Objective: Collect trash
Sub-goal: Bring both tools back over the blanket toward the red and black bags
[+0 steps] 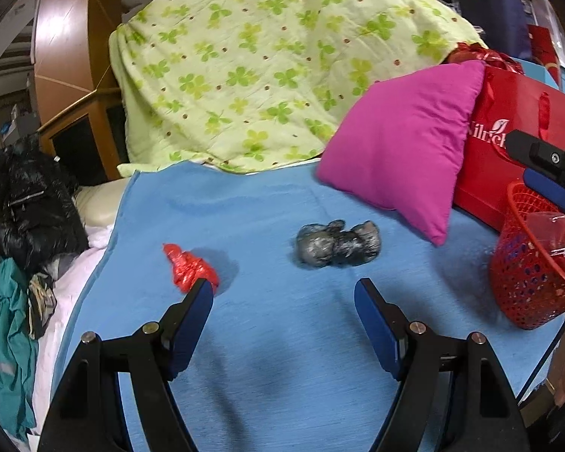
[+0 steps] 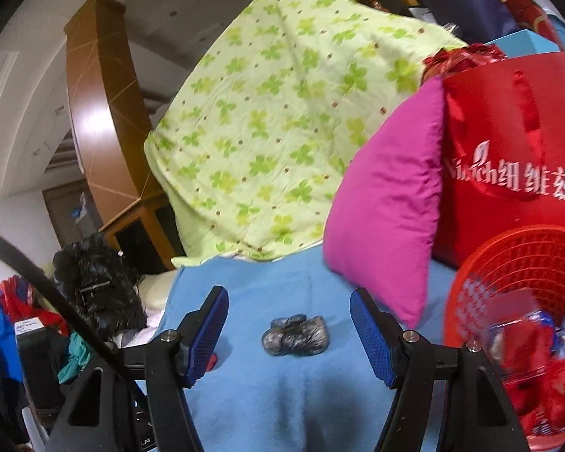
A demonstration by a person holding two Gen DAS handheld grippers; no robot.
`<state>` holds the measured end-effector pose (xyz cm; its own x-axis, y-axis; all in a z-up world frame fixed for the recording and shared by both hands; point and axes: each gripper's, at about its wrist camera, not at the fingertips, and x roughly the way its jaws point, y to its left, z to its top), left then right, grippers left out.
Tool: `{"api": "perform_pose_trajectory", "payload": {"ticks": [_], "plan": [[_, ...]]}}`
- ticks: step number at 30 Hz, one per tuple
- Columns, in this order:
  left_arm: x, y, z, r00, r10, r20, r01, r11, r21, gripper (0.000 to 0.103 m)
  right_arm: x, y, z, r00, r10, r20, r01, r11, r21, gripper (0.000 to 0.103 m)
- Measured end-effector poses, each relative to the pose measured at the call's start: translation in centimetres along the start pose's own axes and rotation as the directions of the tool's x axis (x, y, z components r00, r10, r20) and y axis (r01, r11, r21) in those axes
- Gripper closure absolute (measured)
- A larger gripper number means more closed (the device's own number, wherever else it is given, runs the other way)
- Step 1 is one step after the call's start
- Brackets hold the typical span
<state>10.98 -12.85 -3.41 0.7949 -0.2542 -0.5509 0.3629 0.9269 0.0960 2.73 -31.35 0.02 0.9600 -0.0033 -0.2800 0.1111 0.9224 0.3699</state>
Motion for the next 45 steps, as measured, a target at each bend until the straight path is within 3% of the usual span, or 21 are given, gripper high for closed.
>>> {"api": "perform_pose_trajectory", "payload": {"ticks": [20, 45], "plan": [[3.4, 5.9, -2.9, 0.997, 0.031, -0.071, -0.039, 0.992, -0.123, 0.025, 4.8, 4.2, -3.1, 0.993, 0.018, -0.116, -0.029, 0.995, -0.091, 0.032], [5.8, 8.1, -4.8, 0.991, 0.04, -0.128, -0.058, 0.988, -0.141, 0.025, 8.1, 6.3, -5.3, 0.978, 0.012, -0.207, -0.044, 0.987, -0.152, 0.032]]}}
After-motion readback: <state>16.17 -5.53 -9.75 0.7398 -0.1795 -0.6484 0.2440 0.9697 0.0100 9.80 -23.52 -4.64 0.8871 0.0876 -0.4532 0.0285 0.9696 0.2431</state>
